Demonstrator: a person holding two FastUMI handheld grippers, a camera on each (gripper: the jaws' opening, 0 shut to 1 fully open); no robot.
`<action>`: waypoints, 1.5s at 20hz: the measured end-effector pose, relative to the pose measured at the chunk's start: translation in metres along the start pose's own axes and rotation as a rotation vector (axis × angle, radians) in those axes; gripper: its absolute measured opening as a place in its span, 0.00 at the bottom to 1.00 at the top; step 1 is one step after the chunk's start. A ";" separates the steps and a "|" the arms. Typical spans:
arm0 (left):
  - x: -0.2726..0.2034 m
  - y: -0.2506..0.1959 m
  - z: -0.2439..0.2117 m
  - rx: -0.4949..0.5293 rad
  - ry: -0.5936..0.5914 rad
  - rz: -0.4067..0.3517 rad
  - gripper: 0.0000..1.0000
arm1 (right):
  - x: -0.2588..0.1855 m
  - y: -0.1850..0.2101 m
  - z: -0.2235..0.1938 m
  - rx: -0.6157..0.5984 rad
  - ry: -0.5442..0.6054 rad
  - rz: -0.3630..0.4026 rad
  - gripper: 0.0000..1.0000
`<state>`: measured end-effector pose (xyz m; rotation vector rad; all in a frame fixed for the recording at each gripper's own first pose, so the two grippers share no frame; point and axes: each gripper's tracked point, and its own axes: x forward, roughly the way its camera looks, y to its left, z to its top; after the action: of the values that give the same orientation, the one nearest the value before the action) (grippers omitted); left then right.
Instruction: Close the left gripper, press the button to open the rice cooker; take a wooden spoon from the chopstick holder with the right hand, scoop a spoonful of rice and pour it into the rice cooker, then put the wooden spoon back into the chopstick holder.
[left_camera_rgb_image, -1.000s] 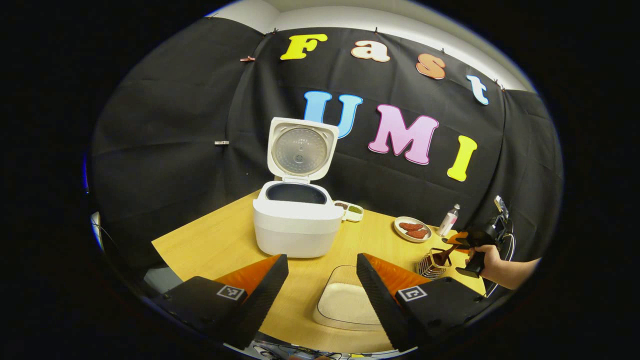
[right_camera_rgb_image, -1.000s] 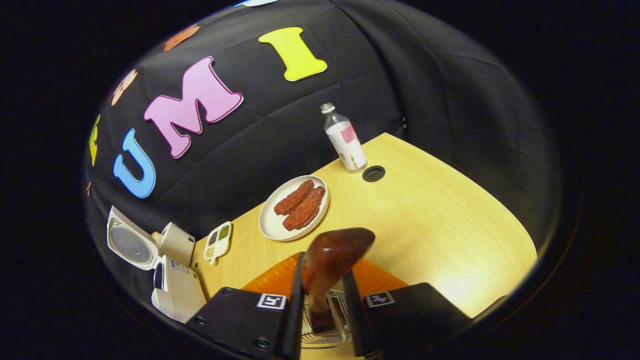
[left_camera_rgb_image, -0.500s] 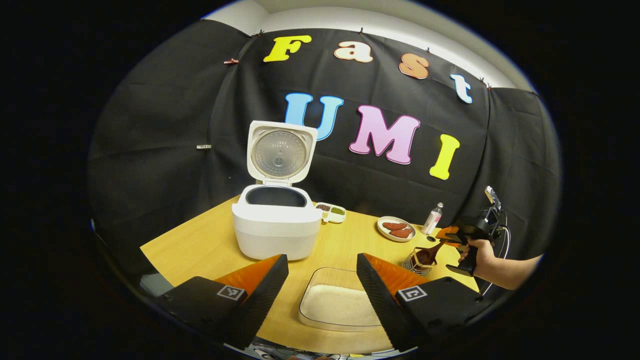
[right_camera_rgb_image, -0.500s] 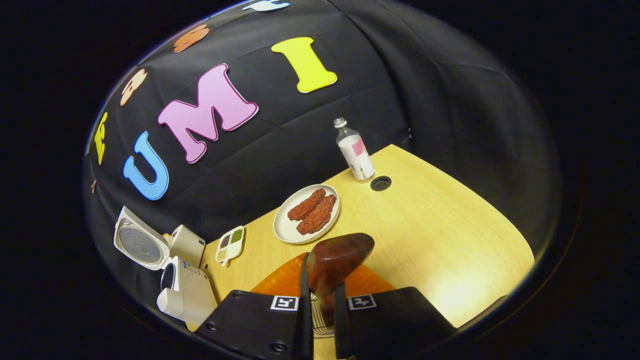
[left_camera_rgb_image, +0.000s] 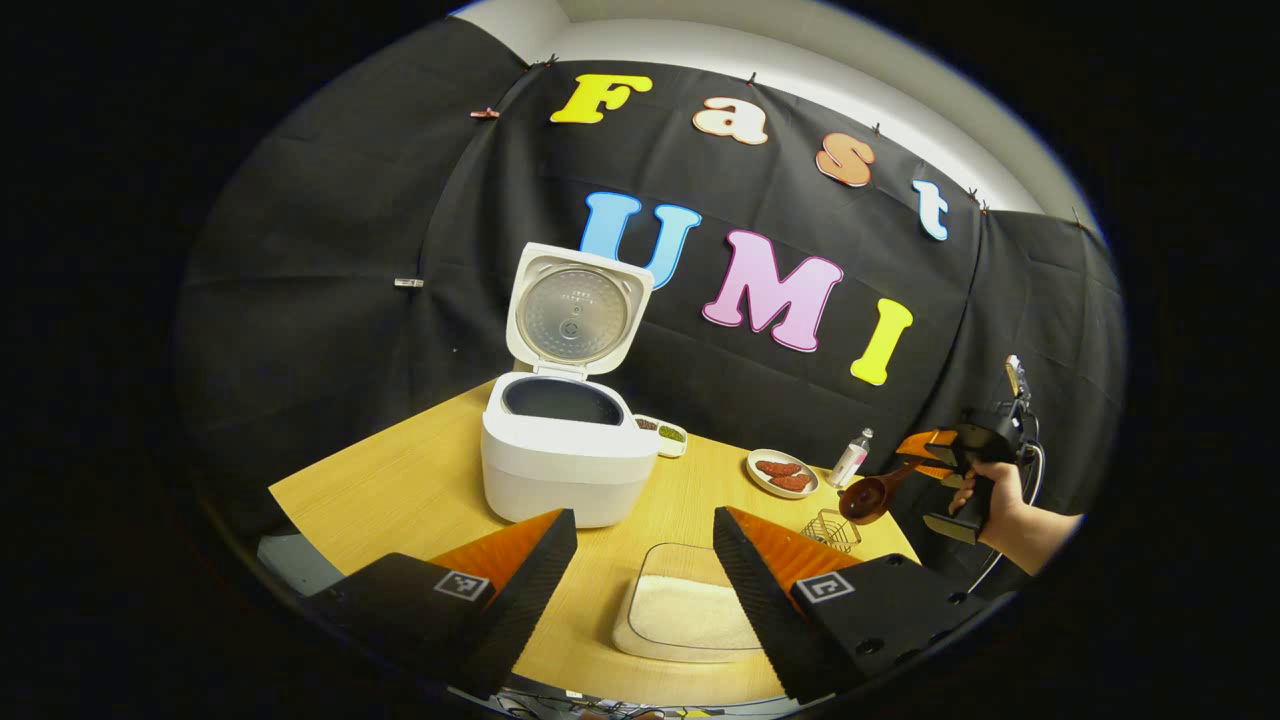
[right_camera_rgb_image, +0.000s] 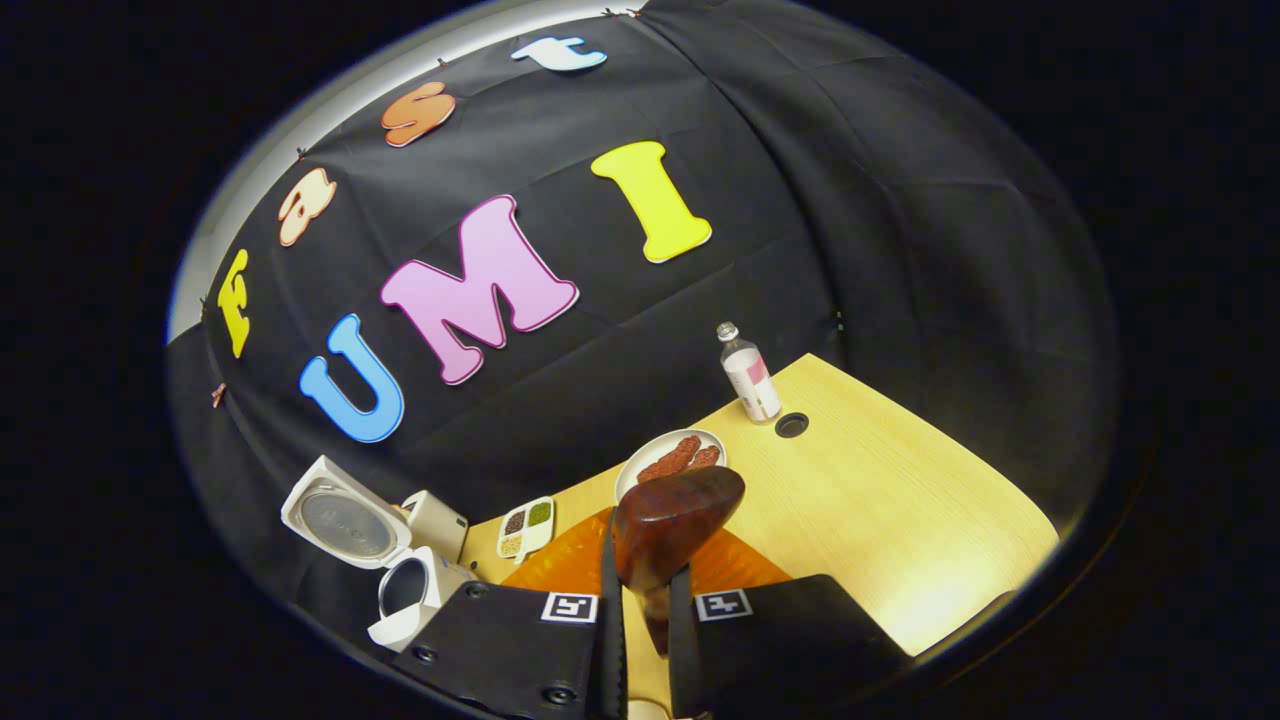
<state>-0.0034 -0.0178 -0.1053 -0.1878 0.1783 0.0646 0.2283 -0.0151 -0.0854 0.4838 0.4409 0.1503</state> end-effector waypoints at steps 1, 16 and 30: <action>0.000 0.010 0.002 -0.010 0.001 -0.006 0.95 | -0.014 0.011 -0.006 -0.008 0.004 0.016 0.21; -0.009 0.089 0.014 0.116 0.011 -0.222 0.95 | -0.119 0.088 -0.162 -0.049 0.034 0.005 0.21; -0.001 0.138 0.005 0.080 0.056 -0.207 0.95 | -0.095 0.084 -0.267 -0.155 0.067 -0.121 0.21</action>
<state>-0.0144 0.1183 -0.1248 -0.1278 0.2160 -0.1533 0.0216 0.1468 -0.2218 0.2994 0.5185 0.0829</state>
